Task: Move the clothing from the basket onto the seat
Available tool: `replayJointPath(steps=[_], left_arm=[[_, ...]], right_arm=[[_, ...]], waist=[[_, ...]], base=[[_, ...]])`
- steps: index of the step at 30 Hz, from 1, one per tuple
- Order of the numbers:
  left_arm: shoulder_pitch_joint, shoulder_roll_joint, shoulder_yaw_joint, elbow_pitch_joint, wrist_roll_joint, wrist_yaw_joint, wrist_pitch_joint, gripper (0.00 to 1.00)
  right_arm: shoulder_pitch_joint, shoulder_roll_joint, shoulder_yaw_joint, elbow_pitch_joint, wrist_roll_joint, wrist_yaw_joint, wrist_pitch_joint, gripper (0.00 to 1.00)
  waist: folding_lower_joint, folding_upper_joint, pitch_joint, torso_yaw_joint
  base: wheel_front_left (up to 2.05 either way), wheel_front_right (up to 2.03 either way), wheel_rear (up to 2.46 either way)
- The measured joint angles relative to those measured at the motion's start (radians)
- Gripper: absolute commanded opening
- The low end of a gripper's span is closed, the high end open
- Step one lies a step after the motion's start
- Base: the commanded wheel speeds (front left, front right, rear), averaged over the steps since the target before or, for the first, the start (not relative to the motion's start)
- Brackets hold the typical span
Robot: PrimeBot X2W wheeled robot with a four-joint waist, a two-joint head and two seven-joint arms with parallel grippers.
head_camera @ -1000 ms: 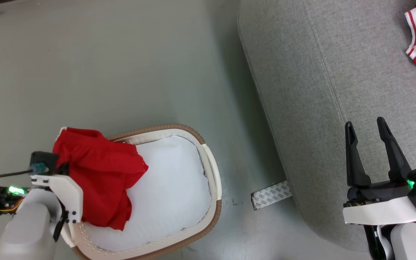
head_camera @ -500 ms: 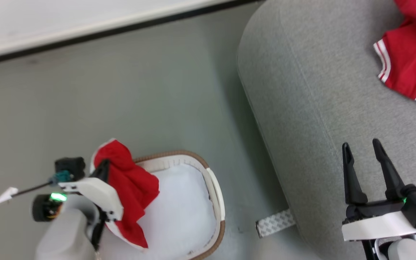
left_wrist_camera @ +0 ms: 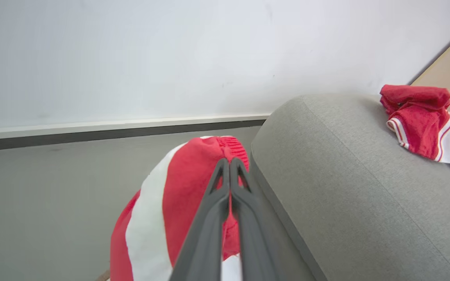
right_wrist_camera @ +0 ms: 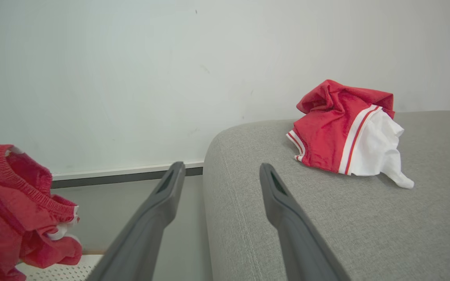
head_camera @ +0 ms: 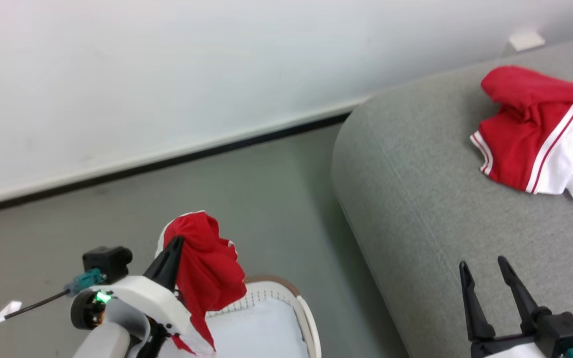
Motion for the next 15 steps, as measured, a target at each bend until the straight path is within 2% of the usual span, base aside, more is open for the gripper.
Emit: replayJointPath(steps=[7,15], left_arm=[[0.093,0.043,0.001,-0.304,-0.002,0.074,0.09,0.0],[0.135,0.091,0.013,-0.63,-0.003,0.144,0.201,0.0]], right_arm=[[0.052,0.0,0.004,-0.002,-0.023,0.0,0.0,1.0],[0.081,0.0,0.04,-0.027,-0.03,0.0,0.0,1.0]], waist=[[-0.0001,0.0,-0.11,0.011],[0.0,0.0,-0.155,0.03]], base=[[0.0,0.0,0.0],[0.0,0.0,0.0]])
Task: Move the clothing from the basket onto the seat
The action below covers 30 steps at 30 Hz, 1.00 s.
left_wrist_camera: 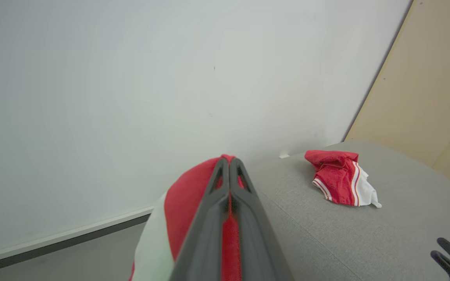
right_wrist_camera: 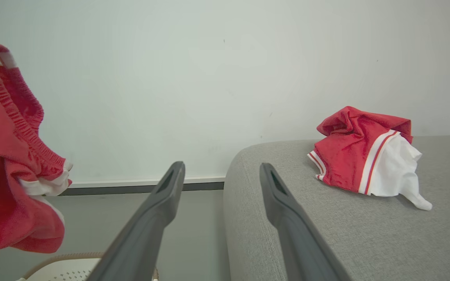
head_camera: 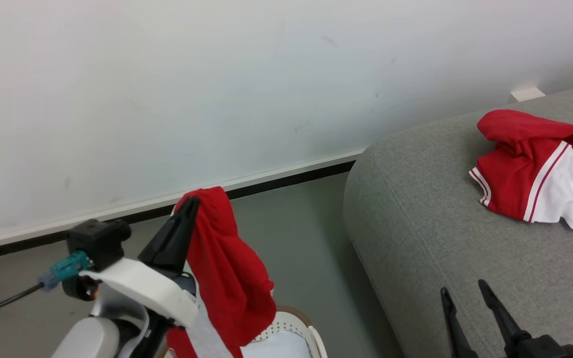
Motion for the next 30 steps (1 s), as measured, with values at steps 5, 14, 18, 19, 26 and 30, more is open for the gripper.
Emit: replayJointPath(steps=[5,14,18,19,26,30], left_arm=[[0.017,0.016,-0.005,-0.148,-0.001,0.023,0.053,0.0],[0.025,0.032,-0.023,-0.268,0.002,0.038,0.104,0.0],[0.015,0.034,-0.03,-0.277,0.005,0.038,0.111,0.0],[0.012,0.033,-0.032,-0.278,0.005,0.038,0.112,0.0],[-0.007,0.028,-0.052,-0.281,0.008,0.029,0.112,0.0],[-0.016,0.023,-0.076,-0.286,0.011,0.02,0.12,0.0]], right_arm=[[0.006,-0.003,0.095,-0.018,0.006,0.0,0.0,1.0],[-0.065,-0.118,0.317,-0.097,0.071,0.0,0.0,1.0],[-0.136,-0.19,0.408,-0.099,0.102,0.0,0.0,1.0],[-0.157,-0.208,0.438,-0.095,0.111,0.0,0.0,1.0],[-0.312,-0.285,0.616,-0.058,0.215,0.0,0.0,1.0],[-0.393,-0.296,0.715,-0.026,0.271,0.0,0.0,1.0]], waist=[[0.0001,0.0,-0.001,0.007],[0.0002,0.0,0.012,0.011],[0.0003,0.0,0.014,0.012],[0.0003,0.0,0.014,0.013],[0.0003,0.0,0.012,0.028],[0.0003,0.0001,0.012,0.043]], base=[[0.0,0.0,0.0],[0.0,0.0,0.0],[0.0,0.0,0.0],[0.0,0.0,0.0],[0.0,0.0,0.0],[0.0,0.0,0.0]])
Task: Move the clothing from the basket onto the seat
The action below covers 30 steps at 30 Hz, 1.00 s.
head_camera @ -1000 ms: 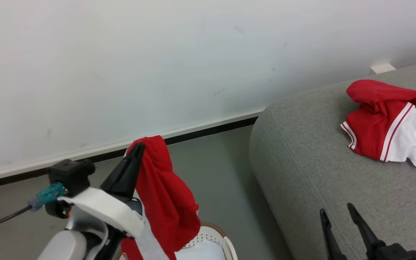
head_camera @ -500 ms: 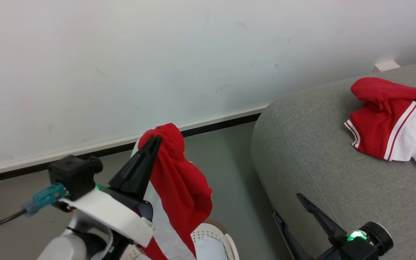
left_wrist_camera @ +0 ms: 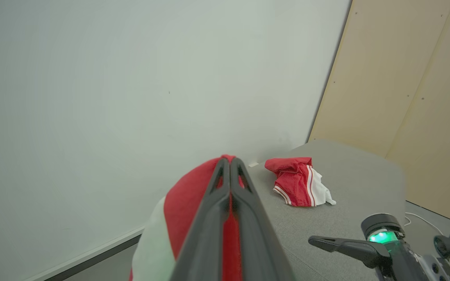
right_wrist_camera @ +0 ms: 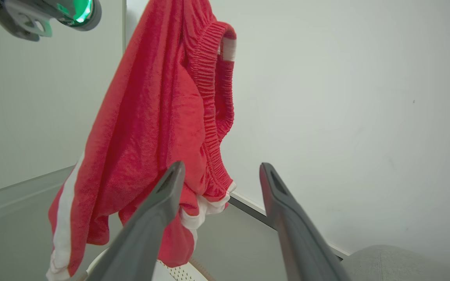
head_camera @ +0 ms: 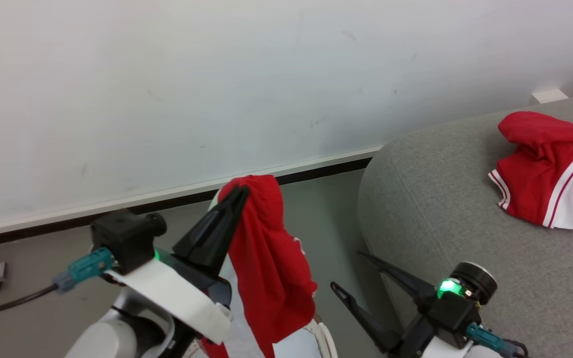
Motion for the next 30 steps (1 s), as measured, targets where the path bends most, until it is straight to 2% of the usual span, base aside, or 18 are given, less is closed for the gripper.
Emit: replayJointPath(steps=[4,11,18,24,25,26,27,30], left_arm=[[-0.013,-0.011,-0.03,-0.011,0.008,-0.009,0.009,0.0],[-0.026,-0.024,-0.084,-0.013,0.008,-0.032,0.035,0.0],[-0.039,-0.035,-0.117,0.0,0.014,-0.041,0.043,0.0],[-0.038,-0.043,-0.135,0.0,0.009,-0.051,0.046,0.0],[-0.039,-0.044,-0.137,0.001,0.008,-0.052,0.046,0.0],[-0.039,-0.045,-0.138,0.001,0.007,-0.053,0.046,0.0],[-0.041,-0.045,-0.137,0.006,0.007,-0.052,0.046,0.0],[-0.043,-0.041,-0.133,0.024,0.011,-0.049,0.045,0.0]], right_arm=[[-0.068,0.024,0.071,0.04,0.044,0.0,0.0,1.0],[-0.164,0.108,0.17,0.171,0.098,0.0,0.0,1.0],[-0.231,0.183,0.128,0.287,0.076,0.0,0.0,1.0],[-0.238,0.216,0.172,0.359,0.119,0.0,0.0,1.0],[-0.239,0.22,0.186,0.373,0.143,0.0,0.0,0.95],[-0.241,0.225,0.204,0.384,0.168,0.0,0.0,0.34],[-0.244,0.225,0.218,0.388,0.19,0.0,0.0,0.0],[-0.262,0.23,0.214,0.377,0.254,0.0,0.0,0.0]], waist=[[0.0,-0.0001,-0.001,0.015],[0.0,-0.0001,-0.001,0.029],[0.0,0.0,0.004,0.042],[0.0,-0.0001,0.01,0.046],[0.0,-0.0001,0.011,0.046],[0.0,-0.0001,0.011,0.046],[0.0,-0.0001,0.012,0.047],[0.0,-0.0001,0.016,0.045]], base=[[0.0,0.0,0.0],[0.0,0.0,0.0],[0.0,0.0,0.0],[0.0,0.0,0.0],[0.0,0.0,0.0],[0.0,0.0,0.0],[0.0,0.0,0.0],[0.0,0.0,0.0]])
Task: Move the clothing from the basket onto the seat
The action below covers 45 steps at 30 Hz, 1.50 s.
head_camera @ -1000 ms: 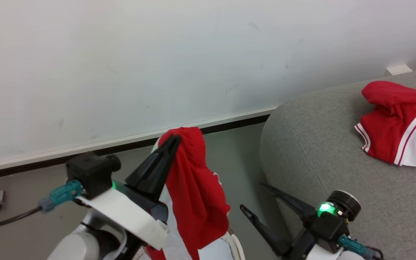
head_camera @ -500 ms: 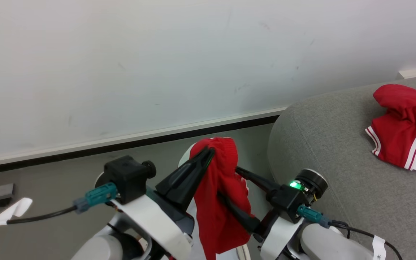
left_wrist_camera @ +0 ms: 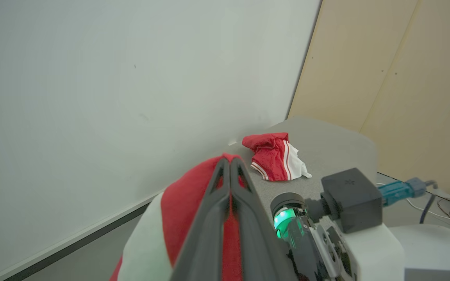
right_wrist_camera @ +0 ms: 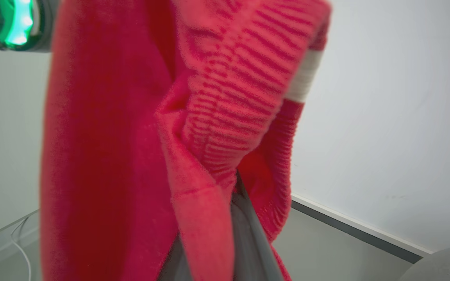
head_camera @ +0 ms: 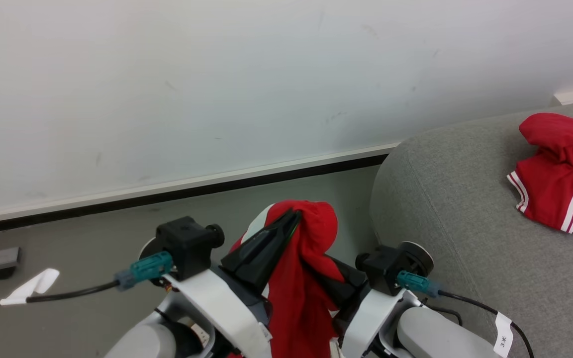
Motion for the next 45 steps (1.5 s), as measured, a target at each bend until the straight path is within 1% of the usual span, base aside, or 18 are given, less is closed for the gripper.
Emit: replayJointPath(steps=[7,10,12,13,14,15,24,30,37,45], left_arm=[[0.003,0.019,0.006,0.06,0.023,0.01,-0.02,0.01],[0.006,0.02,0.005,0.083,0.034,0.012,-0.03,0.13],[0.009,0.02,0.005,0.093,0.034,0.016,-0.038,0.35],[0.009,0.02,0.005,0.097,0.034,0.017,-0.041,0.49],[0.01,0.02,0.005,0.1,0.036,0.018,-0.046,0.73],[0.011,0.02,0.005,0.105,0.036,0.018,-0.048,1.0],[0.026,0.017,-0.002,0.138,0.043,0.027,-0.082,1.0],[0.036,0.014,-0.018,0.156,0.052,0.032,-0.091,1.0],[0.039,0.01,-0.035,0.17,0.069,0.036,-0.108,1.0],[0.043,-0.001,-0.057,0.193,0.086,0.036,-0.131,1.0]], right_arm=[[-0.001,-0.015,-0.027,-0.033,0.06,0.0,0.0,0.0],[0.002,-0.024,-0.058,-0.057,0.077,0.0,0.0,0.0],[0.009,-0.033,-0.076,-0.07,0.085,0.0,0.0,0.0],[0.012,-0.037,-0.084,-0.075,0.091,0.0,0.0,0.0],[0.018,-0.042,-0.094,-0.079,0.094,0.0,0.0,0.0],[0.023,-0.045,-0.103,-0.082,0.097,0.0,0.0,0.0],[0.05,-0.101,-0.194,-0.125,0.096,0.0,0.0,0.0],[0.063,-0.145,-0.266,-0.183,0.08,0.0,0.0,0.0],[0.079,-0.203,-0.333,-0.259,0.054,0.0,0.0,0.0],[0.108,-0.273,-0.393,-0.314,0.035,0.0,0.0,0.0]], waist=[[0.0,0.0,0.01,-0.021],[0.0,0.0,0.013,-0.03],[0.0,0.0,0.014,-0.035],[0.0,0.0,0.015,-0.037],[0.0,0.0,0.015,-0.039],[0.0,0.0,0.016,-0.041],[0.0,0.0,0.016,-0.053],[0.0,0.0,0.021,-0.08],[0.0,0.0,0.033,-0.14],[0.0,0.0,0.045,-0.239]], base=[[0.0,0.0,0.0],[0.0,0.0,0.0],[0.0,0.0,0.0],[0.0,0.0,0.0],[0.0,0.0,0.0],[0.0,0.0,0.0],[0.0,0.0,0.0],[0.0,0.0,0.0],[0.0,0.0,0.0],[0.0,0.0,0.0]])
